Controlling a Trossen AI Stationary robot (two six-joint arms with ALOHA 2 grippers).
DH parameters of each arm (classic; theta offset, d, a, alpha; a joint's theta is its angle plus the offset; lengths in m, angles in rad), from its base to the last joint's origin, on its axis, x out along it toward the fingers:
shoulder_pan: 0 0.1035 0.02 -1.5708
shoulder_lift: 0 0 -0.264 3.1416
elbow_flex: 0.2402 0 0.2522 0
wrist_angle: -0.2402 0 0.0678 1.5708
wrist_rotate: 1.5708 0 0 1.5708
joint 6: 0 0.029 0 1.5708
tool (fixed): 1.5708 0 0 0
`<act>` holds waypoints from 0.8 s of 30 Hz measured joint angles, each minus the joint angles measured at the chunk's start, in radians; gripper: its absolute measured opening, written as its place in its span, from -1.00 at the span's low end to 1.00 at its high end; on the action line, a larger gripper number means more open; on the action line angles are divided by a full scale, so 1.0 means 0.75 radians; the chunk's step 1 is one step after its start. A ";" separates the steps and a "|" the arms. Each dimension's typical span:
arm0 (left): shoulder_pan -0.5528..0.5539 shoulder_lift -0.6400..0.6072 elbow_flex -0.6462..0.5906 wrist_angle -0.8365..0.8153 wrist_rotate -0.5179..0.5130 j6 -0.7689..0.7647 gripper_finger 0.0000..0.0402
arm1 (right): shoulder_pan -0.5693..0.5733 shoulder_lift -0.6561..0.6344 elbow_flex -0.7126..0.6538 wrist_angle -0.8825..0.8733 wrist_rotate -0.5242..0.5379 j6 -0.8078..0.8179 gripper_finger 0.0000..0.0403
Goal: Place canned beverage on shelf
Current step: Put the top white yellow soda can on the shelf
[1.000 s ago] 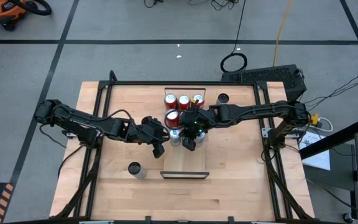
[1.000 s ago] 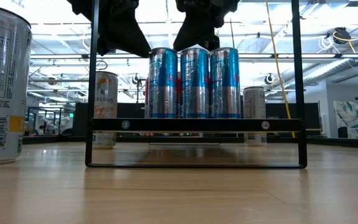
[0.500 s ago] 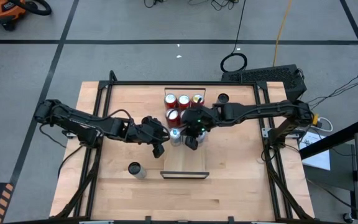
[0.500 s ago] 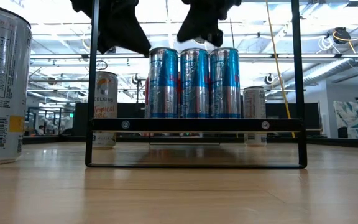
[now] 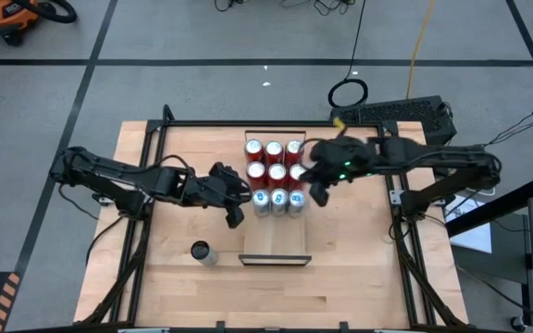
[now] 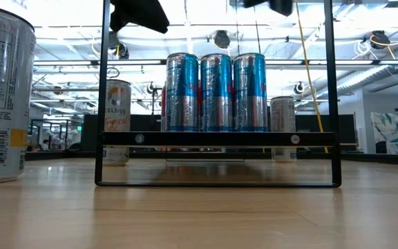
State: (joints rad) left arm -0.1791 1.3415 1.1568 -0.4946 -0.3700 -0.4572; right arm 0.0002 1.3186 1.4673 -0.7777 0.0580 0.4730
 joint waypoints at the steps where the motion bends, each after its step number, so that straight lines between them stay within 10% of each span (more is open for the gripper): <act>1: 0.001 0.000 0.024 -0.042 -0.010 0.000 -0.56 | 0.000 -0.026 0.000 -0.033 0.027 0.016 -1.00; 8: 0.004 0.000 0.126 -0.265 -0.021 0.002 -0.56 | 0.020 -0.065 -0.011 -0.368 0.100 0.042 -1.00; 24: 0.003 -0.025 0.192 -0.305 0.142 -0.115 -0.56 | 0.019 -0.105 -0.208 -0.156 -0.029 0.153 -1.00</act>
State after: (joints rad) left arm -0.1768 1.3224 1.3007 -0.7232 -0.2632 -0.5433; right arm 0.0143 1.2398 1.3117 -0.8946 0.0366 0.5877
